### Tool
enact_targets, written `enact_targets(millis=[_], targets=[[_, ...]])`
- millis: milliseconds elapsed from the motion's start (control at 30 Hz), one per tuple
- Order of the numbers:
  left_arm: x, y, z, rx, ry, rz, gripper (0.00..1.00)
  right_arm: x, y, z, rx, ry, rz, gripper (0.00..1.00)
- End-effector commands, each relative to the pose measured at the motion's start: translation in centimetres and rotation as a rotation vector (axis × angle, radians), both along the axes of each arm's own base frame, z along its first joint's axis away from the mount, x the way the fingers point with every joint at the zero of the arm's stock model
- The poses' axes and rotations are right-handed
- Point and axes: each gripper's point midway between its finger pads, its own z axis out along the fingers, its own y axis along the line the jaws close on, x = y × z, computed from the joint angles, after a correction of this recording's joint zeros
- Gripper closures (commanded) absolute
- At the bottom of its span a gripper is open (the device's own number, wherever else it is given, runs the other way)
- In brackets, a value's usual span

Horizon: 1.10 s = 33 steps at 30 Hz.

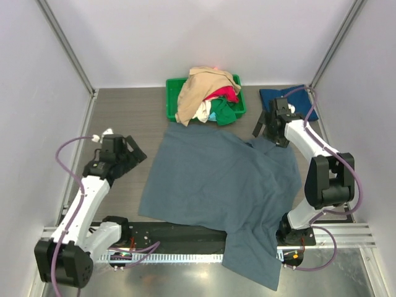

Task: Fold and stack the t-shirts
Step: Flatten the tshirt out

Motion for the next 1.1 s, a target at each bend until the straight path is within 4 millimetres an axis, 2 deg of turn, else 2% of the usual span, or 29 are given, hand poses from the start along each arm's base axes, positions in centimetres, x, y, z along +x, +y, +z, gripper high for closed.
enact_targets(millis=[0,33,100,133,333,467,500,533,600,633,667,733,800,833,867,967,1000,1067], targets=[[0.9,-4.2,-1.6,-0.054,0.001,-0.073,0.14,0.4,-0.6,-1.8,0.058,-0.003,-0.031,0.0],[0.8,-5.6,-2.2,-0.062,0.007,-0.091,0.16,0.9,-1.2,-2.3,0.084,-0.013,-0.056,0.01],[0.1,-6.5,-4.5,-0.061,0.052,-0.103,0.17,0.7,-1.1,-3.6,0.134,0.012,-0.05,0.03],[0.2,-7.4,-4.8,-0.078,0.039,-0.112,0.18,0.8,-1.3,-3.9,0.136,0.013,-0.057,0.04],[-1.7,-7.2,-10.5,-0.032,0.197,-0.092,0.16,1.4,-1.5,-4.7,0.138,0.021,-0.075,0.04],[-2.8,-7.0,-12.5,-0.028,0.267,-0.063,0.27,1.5,-1.8,-5.1,0.138,0.022,-0.089,0.04],[-3.2,-6.5,-12.9,-0.014,0.282,-0.032,0.34,1.5,-3.1,-5.3,0.141,0.023,-0.121,0.04],[-3.6,-6.2,-13.2,-0.012,0.294,-0.017,0.54,1.5,-3.2,-5.6,0.146,0.028,-0.128,0.04],[-4.9,-5.6,-14.4,-0.007,0.321,0.01,0.76,1.3,-3.4,-6.2,0.158,0.037,-0.134,0.05],[-5.4,-5.2,-14.6,0.002,0.325,0.022,0.95,1.5,-3.4,-6.3,0.163,0.031,-0.135,0.05],[-6.1,-4.7,-15.1,0.01,0.34,0.037,1.0,1.3,-3.3,-6.9,0.17,0.041,-0.136,0.07],[-7.3,-3.6,-15.3,0.025,0.356,0.091,1.0,1.7,-3.2,-7.1,0.178,0.032,-0.137,0.08],[-7.8,-2.7,-14.0,0.003,0.29,0.16,1.0,1.8,-2.5,-7.6,0.214,0.04,-0.118,0.13],[-8.8,-1.9,-13.8,0.015,0.295,0.18,1.0,2.1,-2.4,-7.7,0.221,0.036,-0.12,0.14],[-8.3,-1.3,-12.2,0.002,0.202,0.21,1.0,2.3,-2.2,-7.8,0.231,0.034,-0.116,0.16],[-9.4,0.2,-11.0,0.004,0.163,0.272,1.0,2.6,-1.7,-8.1,0.261,0.033,-0.105,0.23],[-9.5,0.0,-10.4,-0.023,0.14,0.267,1.0,2.6,-1.5,-8.4,0.268,0.038,-0.102,0.24],[-10.0,-0.2,-10.7,-0.045,0.147,0.26,1.0,2.6,-1.2,-8.3,0.281,0.037,-0.093,0.26]])
